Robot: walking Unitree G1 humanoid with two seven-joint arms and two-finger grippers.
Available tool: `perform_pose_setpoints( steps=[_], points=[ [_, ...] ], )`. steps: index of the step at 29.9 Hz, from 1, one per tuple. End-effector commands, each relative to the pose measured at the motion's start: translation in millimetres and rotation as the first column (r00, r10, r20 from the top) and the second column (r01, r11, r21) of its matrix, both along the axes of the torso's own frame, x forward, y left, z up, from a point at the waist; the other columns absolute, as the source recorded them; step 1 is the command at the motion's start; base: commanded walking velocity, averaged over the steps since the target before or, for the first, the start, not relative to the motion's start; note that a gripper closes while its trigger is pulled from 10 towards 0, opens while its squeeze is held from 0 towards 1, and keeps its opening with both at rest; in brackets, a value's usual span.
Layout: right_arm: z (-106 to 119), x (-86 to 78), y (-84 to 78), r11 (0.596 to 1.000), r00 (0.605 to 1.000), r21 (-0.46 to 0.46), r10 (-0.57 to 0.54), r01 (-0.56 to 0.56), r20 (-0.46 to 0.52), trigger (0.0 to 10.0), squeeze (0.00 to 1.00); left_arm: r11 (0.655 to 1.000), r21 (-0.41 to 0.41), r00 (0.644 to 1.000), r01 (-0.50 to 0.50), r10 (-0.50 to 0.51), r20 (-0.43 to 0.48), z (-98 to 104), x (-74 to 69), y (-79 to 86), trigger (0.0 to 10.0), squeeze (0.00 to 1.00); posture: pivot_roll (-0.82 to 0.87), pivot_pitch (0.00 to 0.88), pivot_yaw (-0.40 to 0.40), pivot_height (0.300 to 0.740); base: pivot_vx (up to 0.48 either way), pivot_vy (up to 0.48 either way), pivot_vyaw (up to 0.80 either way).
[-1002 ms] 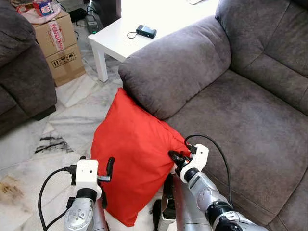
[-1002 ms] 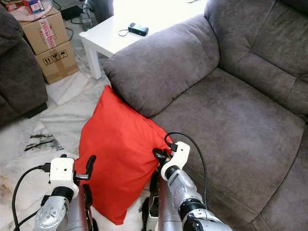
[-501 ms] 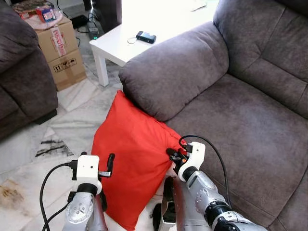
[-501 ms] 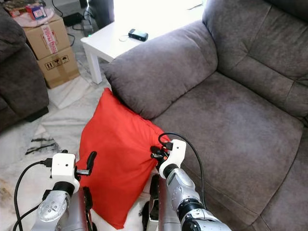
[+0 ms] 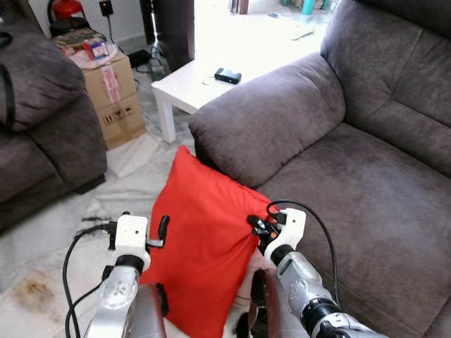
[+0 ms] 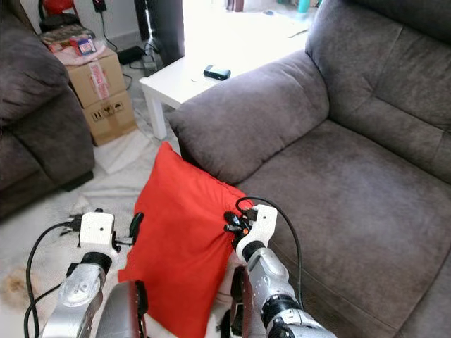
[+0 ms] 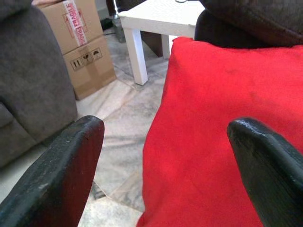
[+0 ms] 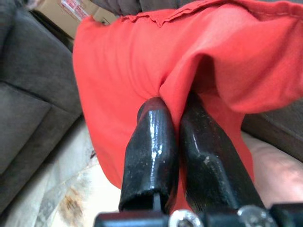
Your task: Move the pillow to the sofa from floor
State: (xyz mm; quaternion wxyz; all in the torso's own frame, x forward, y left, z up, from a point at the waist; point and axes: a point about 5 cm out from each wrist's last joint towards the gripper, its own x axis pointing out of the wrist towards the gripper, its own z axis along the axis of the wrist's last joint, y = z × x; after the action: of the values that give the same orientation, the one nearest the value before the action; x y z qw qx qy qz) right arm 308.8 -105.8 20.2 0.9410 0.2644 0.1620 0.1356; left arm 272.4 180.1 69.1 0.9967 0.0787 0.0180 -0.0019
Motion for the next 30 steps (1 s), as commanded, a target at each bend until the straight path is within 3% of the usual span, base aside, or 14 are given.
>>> perform_pose_setpoints(
  steps=[1,16,30],
  points=[
    [15.4,10.0,-11.1,0.998,0.993,0.002,-0.067,0.067,0.098,10.0,0.0,1.0,-0.002,1.0,0.022,-0.022,-0.009,-2.8,0.1,-2.3,10.0,0.0,0.1,0.051,-0.038,0.55,0.0,0.0,0.0],
    [18.5,10.9,-11.4,0.996,0.989,0.009,-0.091,0.091,0.12,10.0,0.0,0.998,0.005,0.998,0.063,-0.063,-0.004,-3.4,6.7,-4.9,10.0,0.0,0.09,0.032,-0.018,0.55,0.0,0.0,0.0],
    [17.8,10.2,-11.6,0.996,0.989,-0.001,-0.088,0.089,0.12,10.0,0.0,0.998,0.0,0.998,0.068,-0.068,-0.003,-6.3,5.7,-6.7,10.0,0.0,0.09,0.022,-0.024,0.597,0.0,0.0,0.0]
  ],
)
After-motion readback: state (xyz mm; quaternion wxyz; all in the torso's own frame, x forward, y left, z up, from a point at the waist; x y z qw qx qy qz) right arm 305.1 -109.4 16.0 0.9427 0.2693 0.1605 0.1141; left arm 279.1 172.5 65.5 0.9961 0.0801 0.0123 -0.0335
